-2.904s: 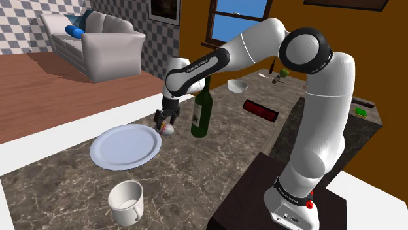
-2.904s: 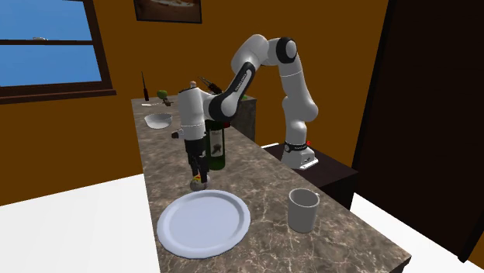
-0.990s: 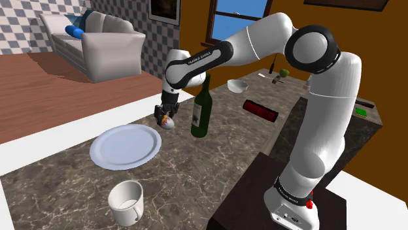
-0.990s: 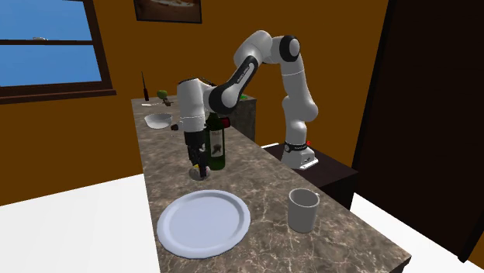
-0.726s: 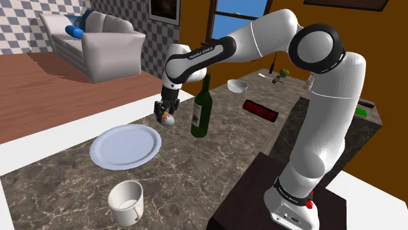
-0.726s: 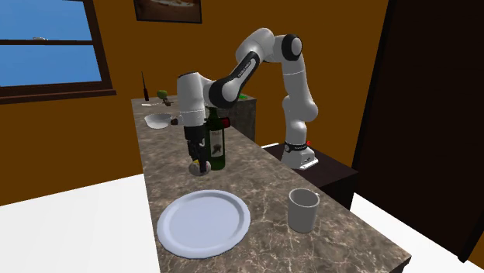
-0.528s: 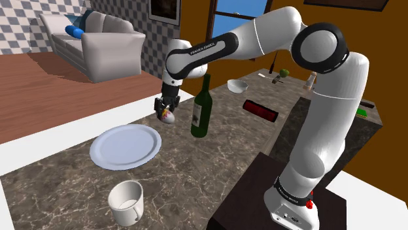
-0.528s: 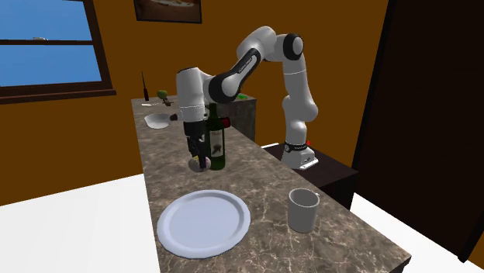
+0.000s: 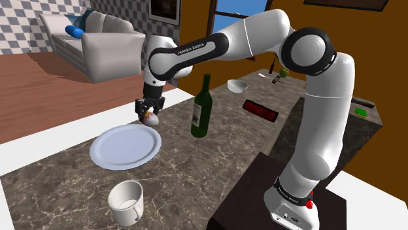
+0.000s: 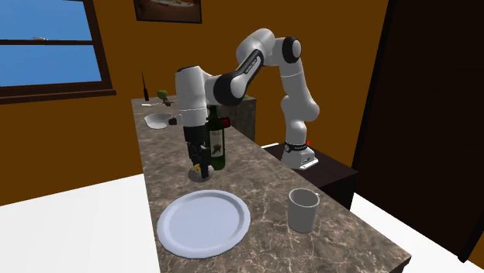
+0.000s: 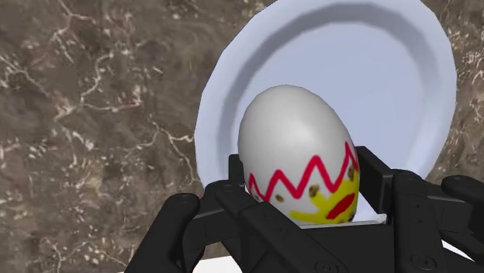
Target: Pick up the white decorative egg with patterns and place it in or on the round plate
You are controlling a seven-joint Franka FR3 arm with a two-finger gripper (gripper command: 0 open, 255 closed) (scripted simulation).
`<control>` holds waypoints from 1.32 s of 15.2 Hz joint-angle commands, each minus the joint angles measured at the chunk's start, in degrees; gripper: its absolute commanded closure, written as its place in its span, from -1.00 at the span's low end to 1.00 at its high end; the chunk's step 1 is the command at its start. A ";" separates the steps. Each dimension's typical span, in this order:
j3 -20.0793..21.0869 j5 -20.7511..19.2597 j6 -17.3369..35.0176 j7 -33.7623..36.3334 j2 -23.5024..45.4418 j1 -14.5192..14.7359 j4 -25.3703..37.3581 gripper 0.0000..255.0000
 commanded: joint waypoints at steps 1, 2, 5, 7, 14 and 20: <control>0.16 -1.61 -0.65 2.92 2.66 2.22 3.51 1.00; 0.20 -2.37 -1.05 4.34 3.96 3.43 5.33 1.00; 0.16 -4.67 -2.62 8.39 8.17 7.22 11.41 1.00; -0.05 -5.75 -2.89 10.08 10.50 9.10 14.13 1.00; -0.56 -6.40 1.48 9.91 12.52 9.34 11.66 1.00; -1.09 -7.08 5.04 9.83 14.65 9.67 10.12 1.00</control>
